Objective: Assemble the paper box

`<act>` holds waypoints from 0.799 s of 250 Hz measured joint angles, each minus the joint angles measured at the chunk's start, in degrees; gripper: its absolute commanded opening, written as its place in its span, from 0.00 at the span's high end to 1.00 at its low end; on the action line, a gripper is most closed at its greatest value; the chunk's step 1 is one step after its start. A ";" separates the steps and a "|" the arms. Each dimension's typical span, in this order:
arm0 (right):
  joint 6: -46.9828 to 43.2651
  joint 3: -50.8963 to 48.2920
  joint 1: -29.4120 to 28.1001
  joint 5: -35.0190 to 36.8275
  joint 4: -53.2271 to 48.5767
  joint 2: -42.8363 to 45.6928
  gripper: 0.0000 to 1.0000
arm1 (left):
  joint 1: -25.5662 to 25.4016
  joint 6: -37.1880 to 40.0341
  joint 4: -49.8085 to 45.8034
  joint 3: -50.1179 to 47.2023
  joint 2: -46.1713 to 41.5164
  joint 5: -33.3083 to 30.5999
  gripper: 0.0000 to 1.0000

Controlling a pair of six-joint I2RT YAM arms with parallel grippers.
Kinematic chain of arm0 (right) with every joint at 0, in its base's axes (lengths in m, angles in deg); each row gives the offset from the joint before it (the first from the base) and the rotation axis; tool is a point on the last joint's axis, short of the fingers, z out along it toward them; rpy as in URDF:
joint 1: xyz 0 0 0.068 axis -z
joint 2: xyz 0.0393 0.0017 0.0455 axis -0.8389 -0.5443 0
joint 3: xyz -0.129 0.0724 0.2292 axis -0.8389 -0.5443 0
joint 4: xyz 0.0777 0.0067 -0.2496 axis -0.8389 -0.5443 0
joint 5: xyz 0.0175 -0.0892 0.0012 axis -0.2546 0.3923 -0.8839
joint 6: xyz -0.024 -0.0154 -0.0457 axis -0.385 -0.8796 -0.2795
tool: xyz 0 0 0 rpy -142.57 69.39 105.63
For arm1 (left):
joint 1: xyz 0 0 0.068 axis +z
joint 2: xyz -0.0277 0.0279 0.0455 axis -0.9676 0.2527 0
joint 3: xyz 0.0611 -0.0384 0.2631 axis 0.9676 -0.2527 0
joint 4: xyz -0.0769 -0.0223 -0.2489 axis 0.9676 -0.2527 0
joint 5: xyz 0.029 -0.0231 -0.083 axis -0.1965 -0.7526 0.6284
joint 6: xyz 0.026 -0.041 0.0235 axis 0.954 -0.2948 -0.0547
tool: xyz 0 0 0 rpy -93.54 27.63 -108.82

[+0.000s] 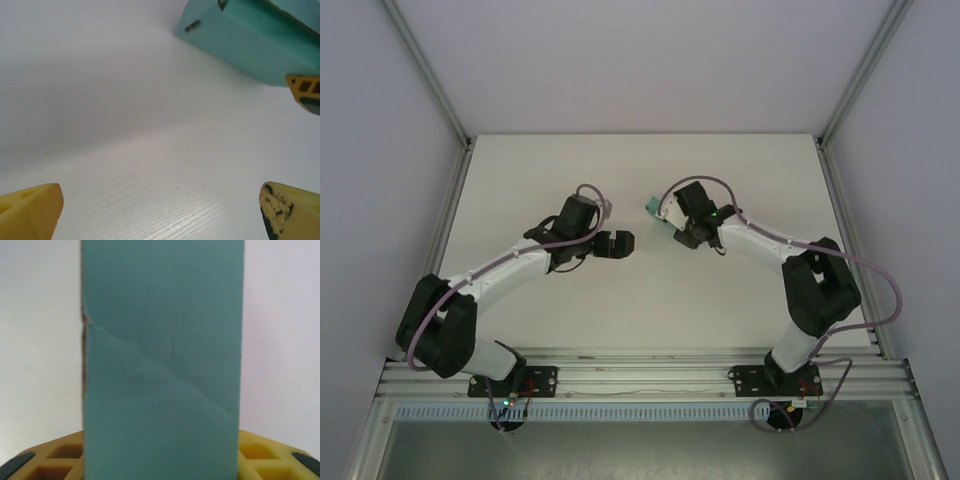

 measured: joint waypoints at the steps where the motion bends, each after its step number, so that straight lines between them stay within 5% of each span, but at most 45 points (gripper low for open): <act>1: 0.11 -0.04 -0.13 0.39 0.15 0.00 0.53 | 0.00 0.00 0.00 -0.04 -0.07 -0.02 0.00; 50: 1.44 -0.59 -7.91 20.50 5.46 -3.13 0.51 | 0.70 -0.31 -0.02 -2.89 -4.04 -2.82 0.00; 82: 3.37 -0.59 -11.67 26.86 4.79 -8.24 0.39 | 1.90 -1.25 0.00 -5.44 -6.49 -4.02 0.00; 130: 8.66 -0.79 -16.50 28.04 1.66 -9.92 0.14 | 4.81 -3.15 0.02 -9.05 -9.18 -4.39 0.00; 200: 15.47 -7.04 -19.23 19.34 0.17 0.31 0.00 | 7.89 -6.45 0.57 -9.92 -9.53 -3.37 0.00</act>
